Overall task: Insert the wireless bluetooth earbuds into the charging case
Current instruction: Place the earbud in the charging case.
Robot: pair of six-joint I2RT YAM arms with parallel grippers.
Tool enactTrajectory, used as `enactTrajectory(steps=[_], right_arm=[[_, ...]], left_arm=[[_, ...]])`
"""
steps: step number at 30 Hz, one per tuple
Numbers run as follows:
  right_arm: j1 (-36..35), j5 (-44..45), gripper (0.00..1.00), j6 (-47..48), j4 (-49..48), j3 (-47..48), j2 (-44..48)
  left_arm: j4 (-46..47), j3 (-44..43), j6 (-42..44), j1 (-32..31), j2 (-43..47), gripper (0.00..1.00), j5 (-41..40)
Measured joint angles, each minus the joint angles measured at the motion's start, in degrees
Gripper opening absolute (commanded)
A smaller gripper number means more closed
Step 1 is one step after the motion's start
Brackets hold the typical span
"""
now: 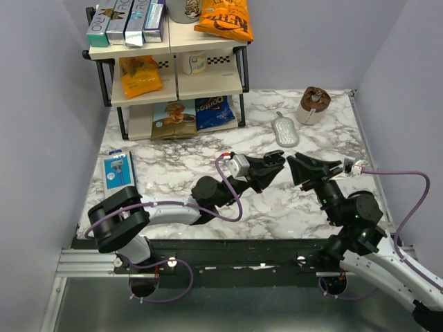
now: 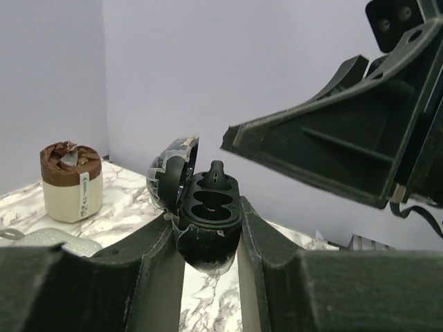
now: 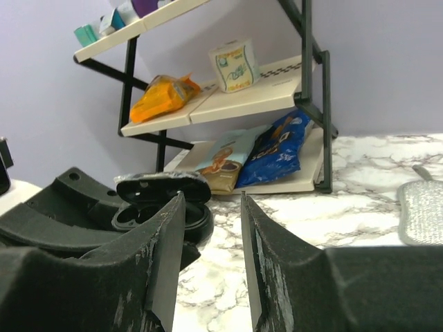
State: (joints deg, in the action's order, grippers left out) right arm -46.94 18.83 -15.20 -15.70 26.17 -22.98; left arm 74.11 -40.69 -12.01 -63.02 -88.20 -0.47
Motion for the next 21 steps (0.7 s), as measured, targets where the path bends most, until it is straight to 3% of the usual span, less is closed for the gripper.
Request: enactTrajectory(steps=[10, 16, 21], right_arm=[[0.0, 3.5, 0.47, 0.5, 10.0, 9.4, -3.0], [0.0, 3.0, 0.45, -3.0, 17.1, 11.4, -13.6], [0.0, -4.2, 0.45, -6.4, 19.7, 11.4, -24.7]], left_arm=[[0.0, 8.9, 0.2, 1.4, 10.8, 0.00, -0.4], [-6.7, 13.2, 2.4, 2.2, 26.0, 0.00, -3.5], [-16.6, 15.9, 4.1, 2.2, 38.8, 0.00, -7.6]])
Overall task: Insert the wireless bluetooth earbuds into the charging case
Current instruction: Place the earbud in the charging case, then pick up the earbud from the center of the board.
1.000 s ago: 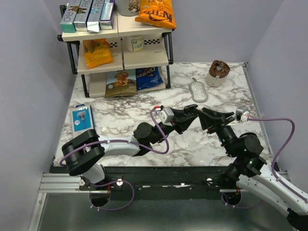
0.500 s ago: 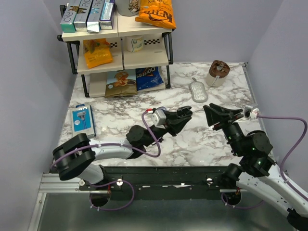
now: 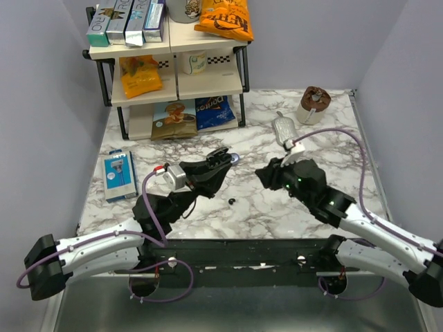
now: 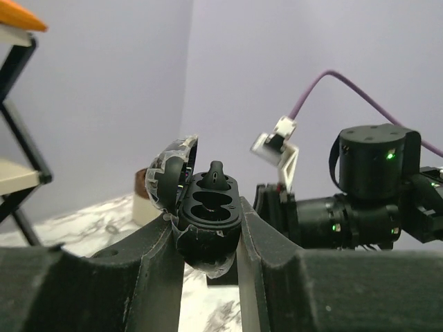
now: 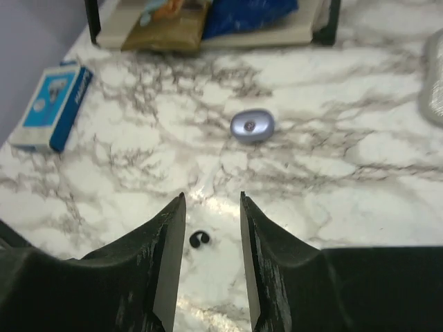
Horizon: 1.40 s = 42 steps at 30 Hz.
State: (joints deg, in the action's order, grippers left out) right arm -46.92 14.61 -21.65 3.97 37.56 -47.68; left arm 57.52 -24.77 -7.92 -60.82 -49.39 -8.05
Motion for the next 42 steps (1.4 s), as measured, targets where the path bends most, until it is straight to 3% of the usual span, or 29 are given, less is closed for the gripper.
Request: enactTrajectory(steps=[7, 12, 16, 22, 42], right_arm=[[0.0, -15.6, 0.38, -4.3, -1.6, -0.1, -17.1], [0.0, -21.6, 0.35, -7.3, -4.6, 0.0, -25.4], [0.0, -24.5, 0.38, -8.7, -5.5, 1.3, -32.0], [-0.4, -26.3, 0.50, -9.5, -6.2, 4.0, -37.6], [-1.8, -24.1, 0.48, -10.0, -4.2, 9.2, -45.9]], left_arm=[[-13.2, 2.7, 0.4, 0.0, 9.5, 0.00, -6.9], [-17.6, 5.0, 0.4, 0.0, 13.9, 0.00, -9.7], [-19.1, 5.3, 0.4, 0.0, 15.5, 0.00, -10.8], [-20.2, 6.4, 0.2, 0.0, 17.1, 0.00, -11.5], [-21.4, 8.2, -0.7, 0.0, 20.4, 0.00, -12.5]])
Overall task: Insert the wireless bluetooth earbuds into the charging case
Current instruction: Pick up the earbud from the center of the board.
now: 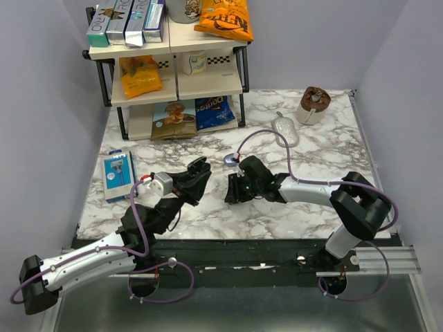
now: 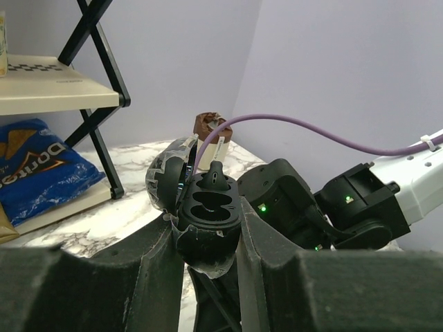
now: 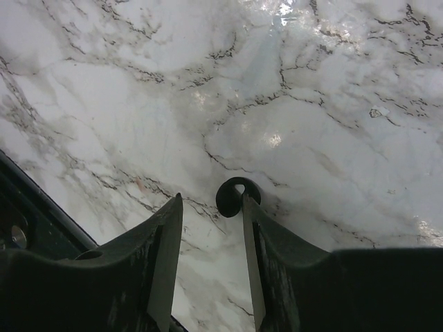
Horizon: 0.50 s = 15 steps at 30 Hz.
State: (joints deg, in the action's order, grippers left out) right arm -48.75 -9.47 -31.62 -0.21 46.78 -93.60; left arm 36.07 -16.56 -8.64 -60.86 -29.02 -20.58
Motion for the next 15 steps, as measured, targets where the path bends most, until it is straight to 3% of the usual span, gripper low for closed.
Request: enactTrajectory(steps=[5, 15], right_arm=[[-0.1, 0.4, 0.48, 0.2, 0.3, 0.4, -0.3], [-0.9, 5.7, 0.59, 4.3, 3.0, -0.7, 2.5]], left_arm=[[-0.5, 0.2, -0.2, 0.0, 0.2, 0.00, -0.1], [-0.7, 0.6, -0.4, 0.0, 0.8, 0.00, -0.4]])
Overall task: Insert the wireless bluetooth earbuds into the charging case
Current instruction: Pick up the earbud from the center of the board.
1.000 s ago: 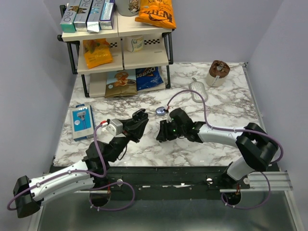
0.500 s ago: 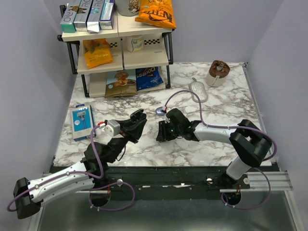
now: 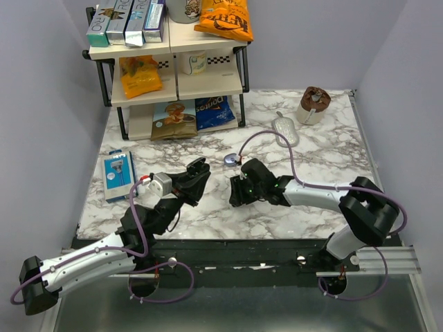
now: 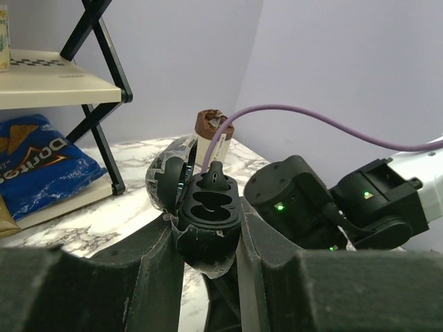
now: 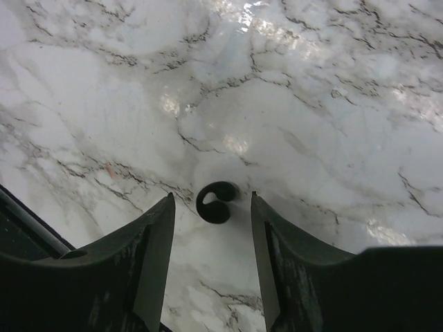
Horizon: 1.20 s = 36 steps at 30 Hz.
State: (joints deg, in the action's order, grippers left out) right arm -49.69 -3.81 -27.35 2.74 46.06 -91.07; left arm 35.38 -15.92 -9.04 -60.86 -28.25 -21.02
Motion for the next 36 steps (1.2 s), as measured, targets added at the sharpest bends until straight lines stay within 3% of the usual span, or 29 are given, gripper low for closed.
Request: enactTrajectory(steps=[10, 18, 36], right_arm=[[0.0, 1.9, 0.56, -5.1, 0.9, -3.3, 7.8], [-3.4, 5.7, 0.53, -8.7, 3.6, -1.4, 5.4], [-5.4, 7.4, 0.44, -6.0, 4.7, 5.6, -2.8]], left_arm=[[0.0, 0.4, 0.0, 0.0, 1.2, 0.00, -0.2], [-0.3, 0.4, 0.0, 0.0, 1.6, 0.00, -0.3], [-1.3, 1.1, -0.3, 0.0, 3.6, 0.00, -0.4]])
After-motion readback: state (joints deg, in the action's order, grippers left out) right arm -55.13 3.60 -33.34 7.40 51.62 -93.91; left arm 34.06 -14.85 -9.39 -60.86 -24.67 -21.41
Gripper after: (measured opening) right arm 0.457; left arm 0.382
